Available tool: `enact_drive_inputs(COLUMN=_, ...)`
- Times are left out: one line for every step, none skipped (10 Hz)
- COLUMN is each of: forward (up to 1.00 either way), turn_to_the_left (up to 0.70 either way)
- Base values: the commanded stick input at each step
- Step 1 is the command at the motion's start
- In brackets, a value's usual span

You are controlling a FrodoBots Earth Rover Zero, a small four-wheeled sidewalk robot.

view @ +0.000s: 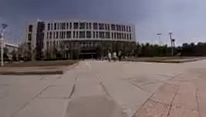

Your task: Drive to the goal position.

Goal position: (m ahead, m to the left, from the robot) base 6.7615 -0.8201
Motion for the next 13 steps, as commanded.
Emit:
enact_drive_inputs(forward=0.70, turn_to_the_left=-0.01)
enact_drive_inputs(forward=0.70, turn_to_the_left=-0.01)
enact_drive_inputs(forward=0.70, turn_to_the_left=-0.01)
enact_drive_inputs(forward=0.70, turn_to_the_left=-0.01)
enact_drive_inputs(forward=0.70, turn_to_the_left=-0.01)
enact_drive_inputs(forward=0.70, turn_to_the_left=-0.01)
enact_drive_inputs(forward=0.70, turn_to_the_left=-0.01)
enact_drive_inputs(forward=0.70, turn_to_the_left=-0.01)
enact_drive_inputs(forward=0.70, turn_to_the_left=-0.01)
enact_drive_inputs(forward=0.70, turn_to_the_left=-0.01)
enact_drive_inputs(forward=0.70, turn_to_the_left=-0.01)
enact_drive_inputs(forward=0.70, turn_to_the_left=-0.01)
enact_drive_inputs(forward=0.70, turn_to_the_left=-0.01)
